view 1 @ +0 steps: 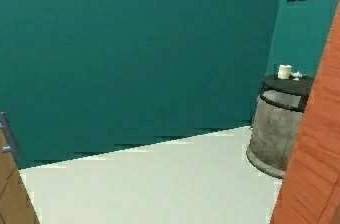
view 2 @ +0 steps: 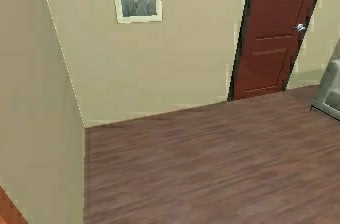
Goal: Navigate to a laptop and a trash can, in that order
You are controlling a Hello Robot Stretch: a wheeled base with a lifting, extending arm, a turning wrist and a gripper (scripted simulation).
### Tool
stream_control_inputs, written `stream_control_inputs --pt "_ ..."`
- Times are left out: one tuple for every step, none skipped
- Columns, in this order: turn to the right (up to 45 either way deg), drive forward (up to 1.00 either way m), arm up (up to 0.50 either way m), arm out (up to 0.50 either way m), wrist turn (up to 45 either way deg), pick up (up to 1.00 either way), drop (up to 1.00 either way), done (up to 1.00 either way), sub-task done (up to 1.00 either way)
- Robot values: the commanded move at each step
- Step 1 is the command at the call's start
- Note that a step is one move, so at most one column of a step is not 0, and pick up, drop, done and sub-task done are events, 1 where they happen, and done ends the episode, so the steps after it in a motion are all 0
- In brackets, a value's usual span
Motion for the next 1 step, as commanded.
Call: stream_control_inputs --pt "-3.0 0.0 0.0 0.0 0.0 0.0 0.0 0.0 0.0"
